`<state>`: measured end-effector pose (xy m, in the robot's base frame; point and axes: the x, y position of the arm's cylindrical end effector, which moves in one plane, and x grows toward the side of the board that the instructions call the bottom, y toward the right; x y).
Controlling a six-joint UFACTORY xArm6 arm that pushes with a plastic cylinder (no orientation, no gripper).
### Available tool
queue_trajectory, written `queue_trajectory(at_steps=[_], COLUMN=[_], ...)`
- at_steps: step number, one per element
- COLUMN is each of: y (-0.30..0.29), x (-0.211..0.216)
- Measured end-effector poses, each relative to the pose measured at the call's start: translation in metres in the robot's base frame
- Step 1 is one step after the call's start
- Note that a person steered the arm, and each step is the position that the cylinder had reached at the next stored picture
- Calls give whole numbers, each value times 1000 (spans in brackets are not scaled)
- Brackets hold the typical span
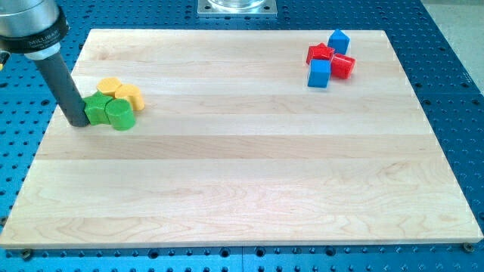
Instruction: Place the heart and green circle diagonally
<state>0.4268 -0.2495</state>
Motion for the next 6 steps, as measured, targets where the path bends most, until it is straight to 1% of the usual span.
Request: queue_trajectory(at_steps=[1, 2, 3, 4, 6], y=[0, 18, 42, 84, 77], x=[18, 41, 29, 19, -48])
